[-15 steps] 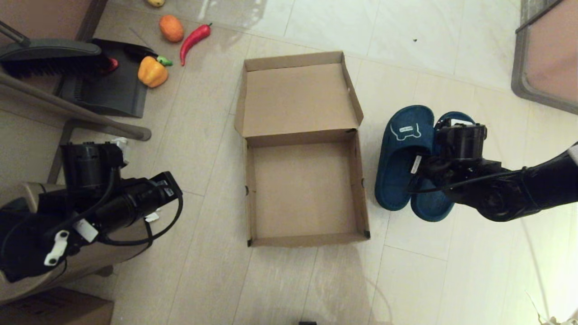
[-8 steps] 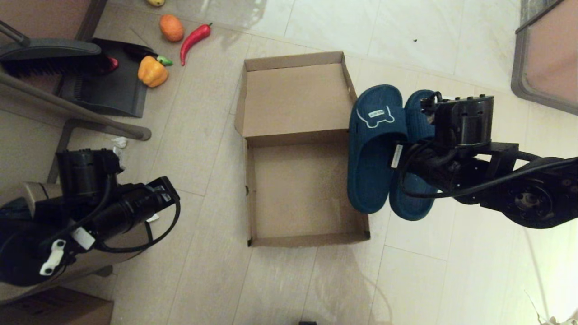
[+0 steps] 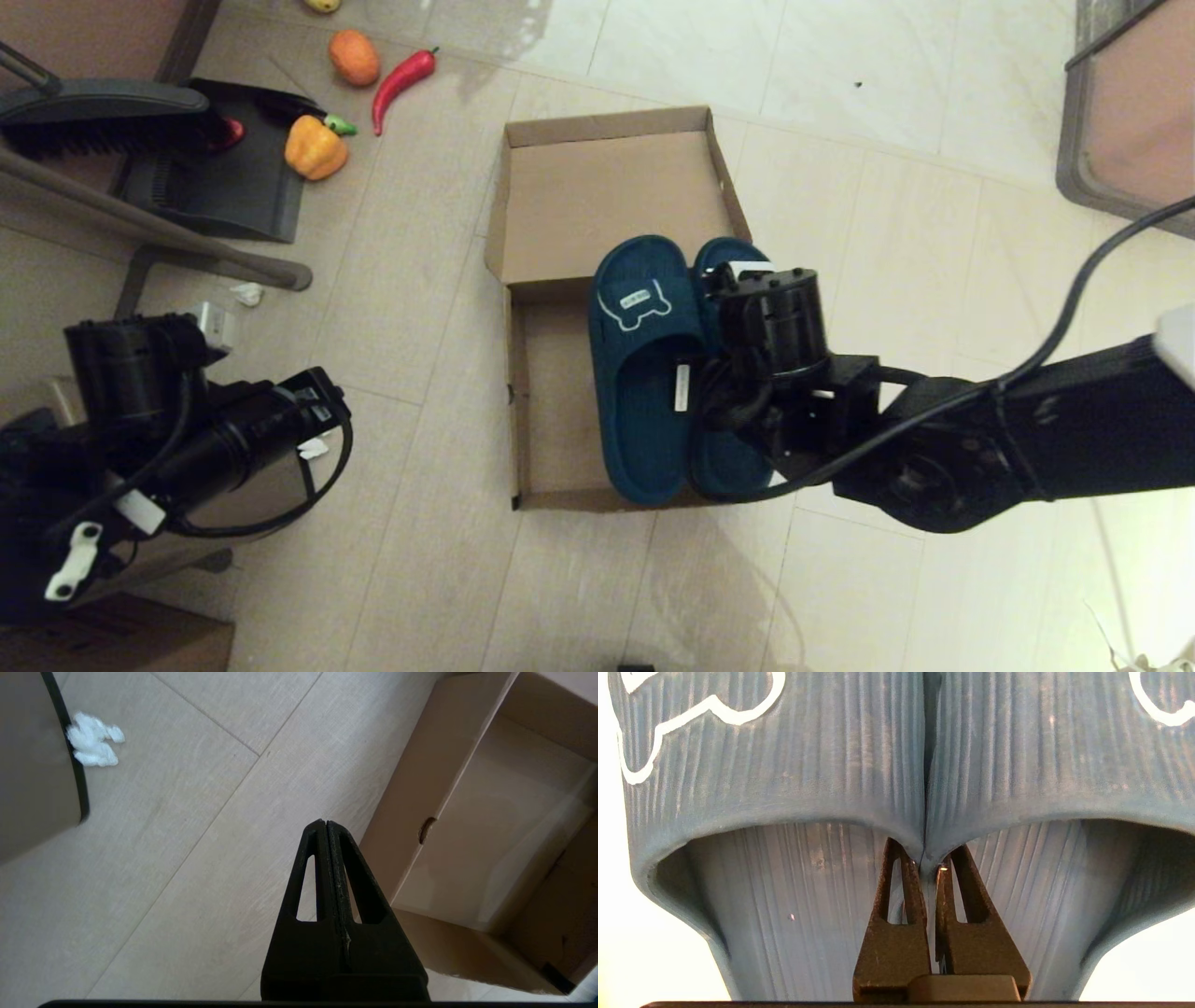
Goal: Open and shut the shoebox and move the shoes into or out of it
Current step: Put the shoes into the shoe box
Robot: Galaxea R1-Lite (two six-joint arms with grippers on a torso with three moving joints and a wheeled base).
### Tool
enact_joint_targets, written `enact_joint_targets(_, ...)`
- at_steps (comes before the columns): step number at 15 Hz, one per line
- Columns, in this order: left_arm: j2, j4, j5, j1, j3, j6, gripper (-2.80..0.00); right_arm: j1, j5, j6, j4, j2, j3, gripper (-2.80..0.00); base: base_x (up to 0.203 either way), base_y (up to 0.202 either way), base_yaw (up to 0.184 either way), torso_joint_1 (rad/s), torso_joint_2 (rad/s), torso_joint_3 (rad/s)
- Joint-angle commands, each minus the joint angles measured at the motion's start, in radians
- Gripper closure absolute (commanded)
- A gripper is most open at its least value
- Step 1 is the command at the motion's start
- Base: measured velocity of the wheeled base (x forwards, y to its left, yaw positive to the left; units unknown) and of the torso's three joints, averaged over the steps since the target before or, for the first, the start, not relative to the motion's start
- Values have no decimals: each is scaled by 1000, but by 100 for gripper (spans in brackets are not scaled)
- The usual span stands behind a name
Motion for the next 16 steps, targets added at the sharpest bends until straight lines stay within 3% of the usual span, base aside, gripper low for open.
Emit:
enact_joint_targets(1,4,-4,-4,9,-4,3,0,2,-3,3,-4,135,-86,0,0,0,0,0,0,0)
enact_joint_targets(5,11,-4,-6,11,-2,2,0,-11,-3,-22,-3,313,-289,0,0,0,0,0,0,0)
enact_joint_targets(9,14,-4,-8,36,-1,0,0,-17,-13,-46,-8,426,-370,0,0,0,0,0,0,0)
enact_joint_targets(16,12,-31,-12,57,-2,0,0,-60,-56,-153,-180,633,-554,0,0,0,0,0,0,0)
